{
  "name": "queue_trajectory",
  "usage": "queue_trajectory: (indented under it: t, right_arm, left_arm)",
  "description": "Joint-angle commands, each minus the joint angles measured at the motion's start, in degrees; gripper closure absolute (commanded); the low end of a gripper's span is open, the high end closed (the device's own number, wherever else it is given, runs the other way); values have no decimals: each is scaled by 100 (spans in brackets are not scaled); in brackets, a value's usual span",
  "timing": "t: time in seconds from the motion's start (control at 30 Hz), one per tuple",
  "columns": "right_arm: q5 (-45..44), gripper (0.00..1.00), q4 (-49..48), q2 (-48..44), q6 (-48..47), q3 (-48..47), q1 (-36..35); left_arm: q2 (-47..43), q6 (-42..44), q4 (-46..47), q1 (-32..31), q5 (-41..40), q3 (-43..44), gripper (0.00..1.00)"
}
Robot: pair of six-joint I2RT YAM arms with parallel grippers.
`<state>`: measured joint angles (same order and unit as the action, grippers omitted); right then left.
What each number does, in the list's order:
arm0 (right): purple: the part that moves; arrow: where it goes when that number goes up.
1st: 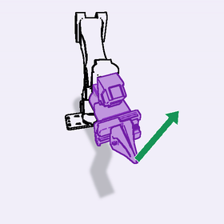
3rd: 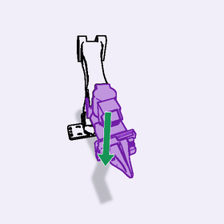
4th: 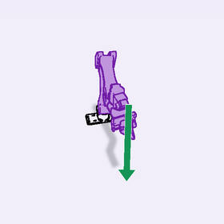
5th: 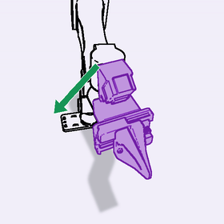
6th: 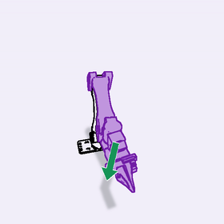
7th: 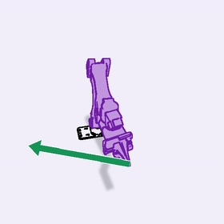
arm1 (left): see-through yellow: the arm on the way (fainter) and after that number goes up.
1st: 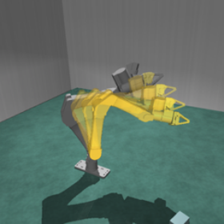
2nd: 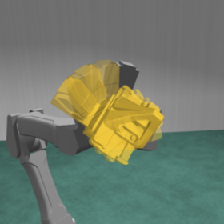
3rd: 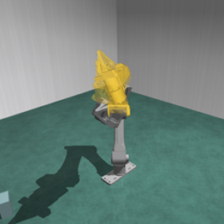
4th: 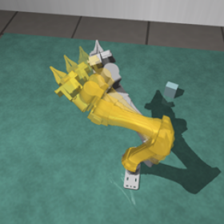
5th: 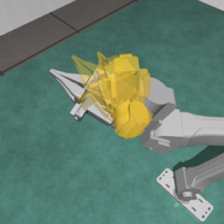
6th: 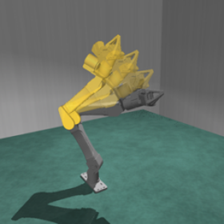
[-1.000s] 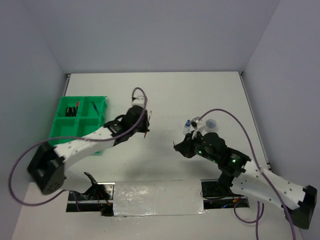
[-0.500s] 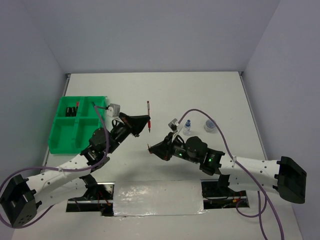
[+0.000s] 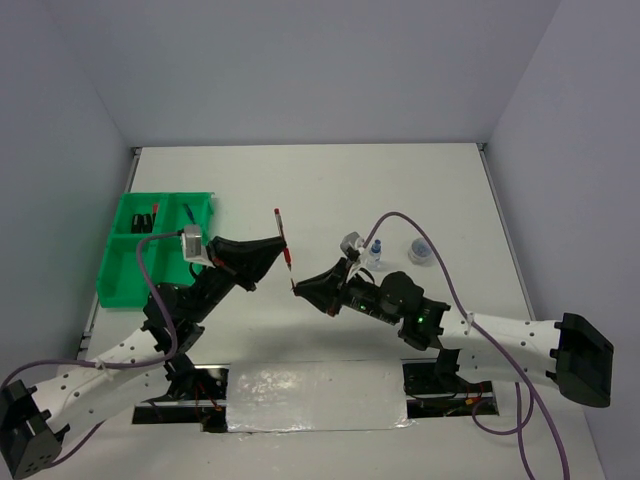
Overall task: Sort the stationery into containers
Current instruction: Close the pen cap on the pen.
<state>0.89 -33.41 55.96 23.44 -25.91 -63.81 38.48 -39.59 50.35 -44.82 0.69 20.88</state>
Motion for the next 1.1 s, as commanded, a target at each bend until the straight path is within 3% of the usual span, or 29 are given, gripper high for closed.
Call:
queue_trajectory:
  t: [0.0,0.3,1.07]
  right_arm:
    - [148,100,-771,-182,-593,42,-26]
    - [798,100,-1177,-86,-1965,113,-61]
    - [782,100,-852,-200,-1905,-274,-61]
  left_arm:
    - [-165,-224,537,-27,195,-137,100]
    - [-218,-532,994,-62,379,-243,100]
    - [-104,-268,1214,-80,520,-427,100]
